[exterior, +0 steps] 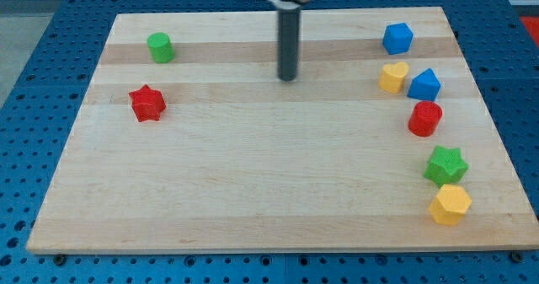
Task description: Slightly push the red star to the left center
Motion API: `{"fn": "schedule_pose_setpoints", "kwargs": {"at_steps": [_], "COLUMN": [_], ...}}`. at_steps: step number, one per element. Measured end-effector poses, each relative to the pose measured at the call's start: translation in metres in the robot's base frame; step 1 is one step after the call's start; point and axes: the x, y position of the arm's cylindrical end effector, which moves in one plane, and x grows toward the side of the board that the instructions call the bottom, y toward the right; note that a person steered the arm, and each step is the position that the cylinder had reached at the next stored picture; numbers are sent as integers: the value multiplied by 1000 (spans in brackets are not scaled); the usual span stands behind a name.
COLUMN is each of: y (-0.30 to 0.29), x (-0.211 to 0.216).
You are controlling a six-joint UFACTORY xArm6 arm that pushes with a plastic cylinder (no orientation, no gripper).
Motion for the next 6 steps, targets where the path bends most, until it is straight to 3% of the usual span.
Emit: {"fn": "schedule_pose_setpoints", "kwargs": {"at_steps": [4, 6], "y": [-221, -272], "x": [43, 36]}}
